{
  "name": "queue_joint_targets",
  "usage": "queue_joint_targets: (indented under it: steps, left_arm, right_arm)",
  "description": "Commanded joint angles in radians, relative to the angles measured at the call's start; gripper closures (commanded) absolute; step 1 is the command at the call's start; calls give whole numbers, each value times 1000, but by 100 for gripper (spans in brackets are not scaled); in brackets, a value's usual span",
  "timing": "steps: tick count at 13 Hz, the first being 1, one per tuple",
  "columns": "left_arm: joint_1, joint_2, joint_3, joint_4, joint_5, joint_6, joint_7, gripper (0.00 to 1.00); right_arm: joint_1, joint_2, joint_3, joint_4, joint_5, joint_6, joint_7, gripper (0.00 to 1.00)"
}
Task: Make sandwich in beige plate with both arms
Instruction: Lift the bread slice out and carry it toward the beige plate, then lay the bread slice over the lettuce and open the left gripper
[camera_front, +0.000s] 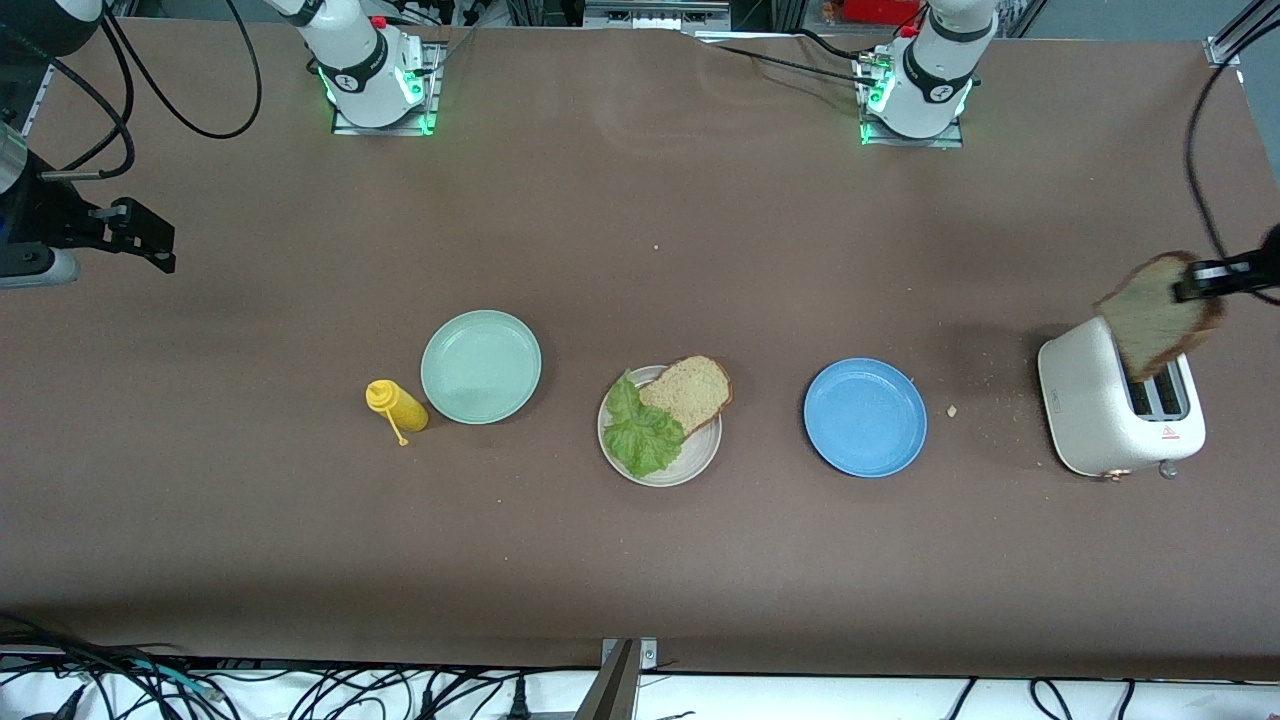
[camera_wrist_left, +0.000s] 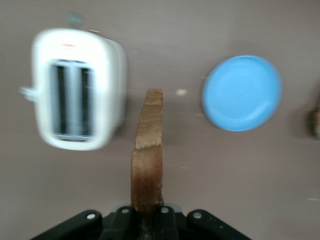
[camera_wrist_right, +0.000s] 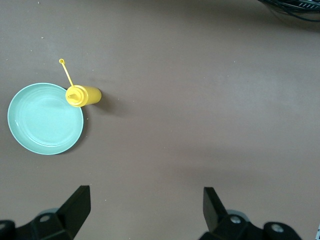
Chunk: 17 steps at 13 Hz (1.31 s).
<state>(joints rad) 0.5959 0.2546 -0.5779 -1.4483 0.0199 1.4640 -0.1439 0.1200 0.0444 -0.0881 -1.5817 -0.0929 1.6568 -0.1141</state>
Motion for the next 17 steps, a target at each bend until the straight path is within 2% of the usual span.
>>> queue_joint_targets:
  steps: [1, 4, 9, 12, 15, 17]
  left_arm:
    - [-89, 83, -53, 20, -99, 8, -201, 100]
    - [-232, 168, -53, 19, -213, 195, -429, 100]
    - [-474, 345, -50, 16, -207, 603, -756, 100]
    - [-563, 411, -46, -3, -205, 820, -818, 100]
    - [-629, 446, -42, -75, -202, 1082, -835, 100]
    - [-651, 448, -36, -130, -201, 1162, -824, 100]
  right_arm:
    - [1, 11, 2, 28, -18, -22, 10, 0]
    - [1, 11, 2, 28, -18, -25, 11, 0]
    - [1, 11, 4, 28, -16, -23, 11, 0]
    - [1, 11, 2, 28, -16, -25, 11, 0]
    - [1, 9, 2, 28, -2, -26, 19, 0]
    - [1, 8, 2, 28, 10, -28, 28, 0]
